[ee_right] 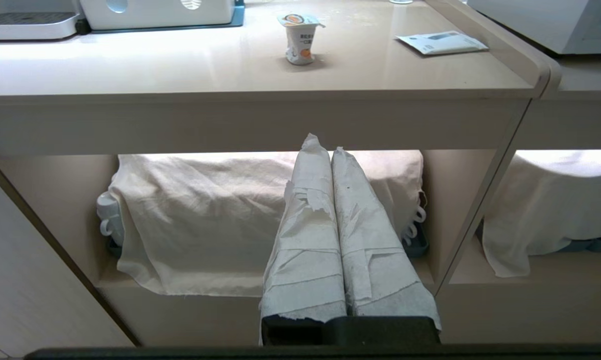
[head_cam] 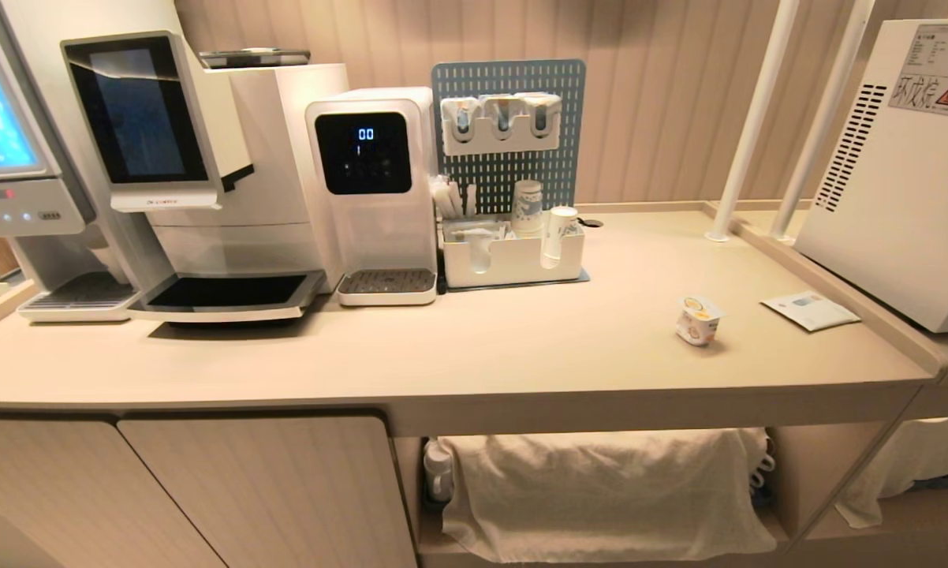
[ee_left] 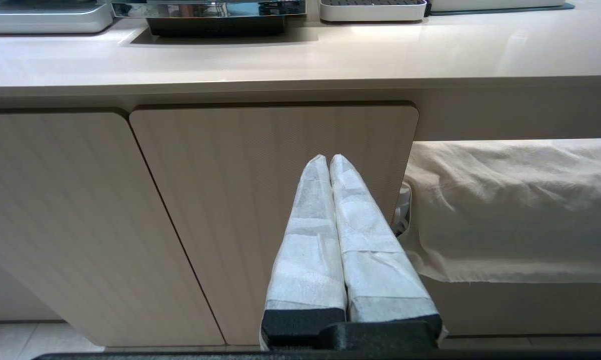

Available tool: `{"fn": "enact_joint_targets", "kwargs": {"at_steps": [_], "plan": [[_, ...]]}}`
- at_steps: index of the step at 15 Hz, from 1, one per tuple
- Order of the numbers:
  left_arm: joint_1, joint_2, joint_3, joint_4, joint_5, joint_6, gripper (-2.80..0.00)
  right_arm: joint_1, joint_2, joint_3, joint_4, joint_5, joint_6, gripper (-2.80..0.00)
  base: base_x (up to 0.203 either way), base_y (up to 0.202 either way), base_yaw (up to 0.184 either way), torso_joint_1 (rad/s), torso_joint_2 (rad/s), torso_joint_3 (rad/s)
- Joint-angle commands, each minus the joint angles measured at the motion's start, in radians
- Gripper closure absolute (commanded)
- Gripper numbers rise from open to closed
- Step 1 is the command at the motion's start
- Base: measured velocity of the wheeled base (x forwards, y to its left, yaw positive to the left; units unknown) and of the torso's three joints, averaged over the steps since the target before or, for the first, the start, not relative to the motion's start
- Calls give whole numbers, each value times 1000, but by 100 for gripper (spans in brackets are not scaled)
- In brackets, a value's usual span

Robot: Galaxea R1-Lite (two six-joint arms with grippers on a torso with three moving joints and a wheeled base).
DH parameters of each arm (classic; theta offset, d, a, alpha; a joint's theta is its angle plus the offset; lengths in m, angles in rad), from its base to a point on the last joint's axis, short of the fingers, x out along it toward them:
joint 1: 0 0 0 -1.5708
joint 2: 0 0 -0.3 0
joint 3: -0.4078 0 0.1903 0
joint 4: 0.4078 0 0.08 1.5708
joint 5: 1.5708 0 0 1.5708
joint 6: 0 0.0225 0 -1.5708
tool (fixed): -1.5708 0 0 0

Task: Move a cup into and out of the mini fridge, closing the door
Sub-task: Put the yoghurt in the freezer

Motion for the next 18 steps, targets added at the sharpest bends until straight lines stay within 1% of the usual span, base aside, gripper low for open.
{"fn": "enact_joint_targets", "kwargs": {"at_steps": [1,18], "plan": [[-1,0,0,0,1,-1,0,0,0,11,-1,-1,0,0,0,0,0,0,0,0],[-1,0,0,0,1,-1,0,-1,0,11,-1,0,-2,0,0,0,0,0,0,0]]}}
